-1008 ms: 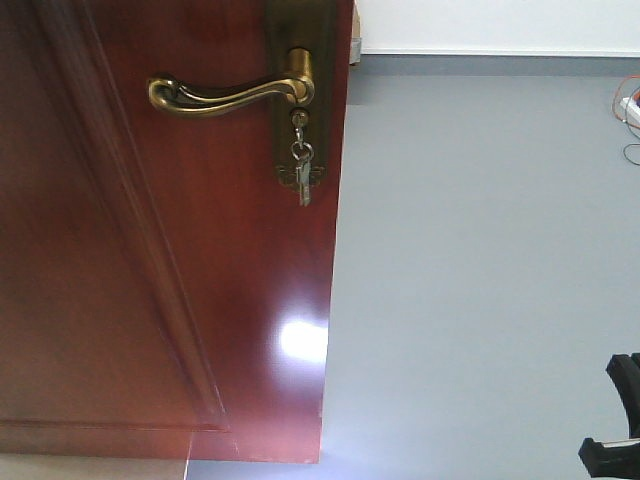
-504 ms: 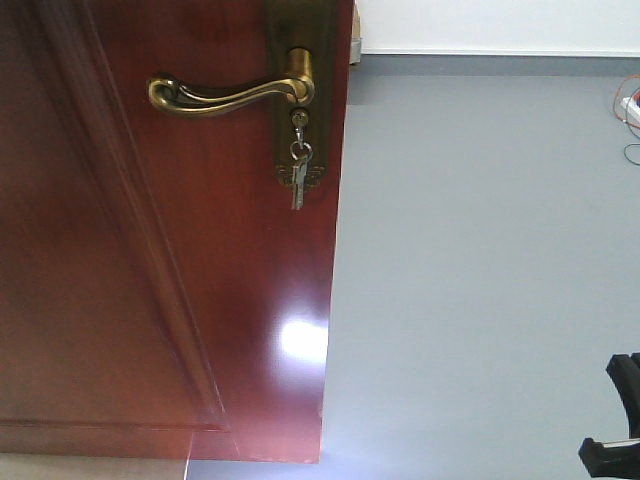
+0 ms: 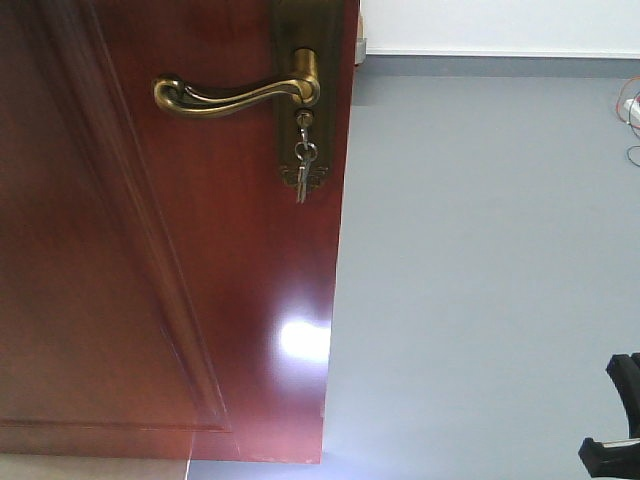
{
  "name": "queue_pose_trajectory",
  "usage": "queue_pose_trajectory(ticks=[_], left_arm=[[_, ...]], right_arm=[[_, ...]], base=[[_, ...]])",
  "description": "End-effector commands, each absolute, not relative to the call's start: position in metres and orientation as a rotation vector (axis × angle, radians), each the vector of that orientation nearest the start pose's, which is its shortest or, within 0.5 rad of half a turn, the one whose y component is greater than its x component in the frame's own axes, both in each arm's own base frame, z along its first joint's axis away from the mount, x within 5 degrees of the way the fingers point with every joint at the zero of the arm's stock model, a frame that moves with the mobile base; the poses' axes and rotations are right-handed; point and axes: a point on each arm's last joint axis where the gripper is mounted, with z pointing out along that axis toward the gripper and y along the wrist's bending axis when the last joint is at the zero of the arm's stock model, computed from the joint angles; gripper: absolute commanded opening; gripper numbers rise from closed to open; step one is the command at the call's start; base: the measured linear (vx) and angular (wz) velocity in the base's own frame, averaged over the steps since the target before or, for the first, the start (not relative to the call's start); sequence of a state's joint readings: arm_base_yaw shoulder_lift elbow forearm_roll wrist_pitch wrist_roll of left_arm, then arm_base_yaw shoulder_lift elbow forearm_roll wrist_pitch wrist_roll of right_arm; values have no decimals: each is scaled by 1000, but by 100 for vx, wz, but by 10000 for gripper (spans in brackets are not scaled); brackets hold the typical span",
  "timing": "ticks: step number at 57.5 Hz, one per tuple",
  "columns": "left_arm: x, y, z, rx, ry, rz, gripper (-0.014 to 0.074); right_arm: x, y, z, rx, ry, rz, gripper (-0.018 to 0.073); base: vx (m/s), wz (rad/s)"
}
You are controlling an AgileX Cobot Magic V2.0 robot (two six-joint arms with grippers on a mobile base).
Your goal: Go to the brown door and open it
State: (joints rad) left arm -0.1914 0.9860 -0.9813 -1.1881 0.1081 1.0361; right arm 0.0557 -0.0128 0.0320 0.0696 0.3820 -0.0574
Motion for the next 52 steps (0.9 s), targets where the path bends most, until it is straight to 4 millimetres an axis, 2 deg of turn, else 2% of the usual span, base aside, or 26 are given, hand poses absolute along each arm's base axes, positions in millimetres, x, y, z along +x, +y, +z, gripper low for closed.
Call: queue_pose_trajectory(ticks=[1, 52], left_arm=[[204, -46, 441, 76, 1474, -334, -3], [204, -46, 441, 76, 1474, -334, -3]], right_arm=[[54, 5, 175, -67, 1800, 52, 0], [54, 5, 175, -67, 1803, 52, 0]], base=[[2, 0], [0, 0]])
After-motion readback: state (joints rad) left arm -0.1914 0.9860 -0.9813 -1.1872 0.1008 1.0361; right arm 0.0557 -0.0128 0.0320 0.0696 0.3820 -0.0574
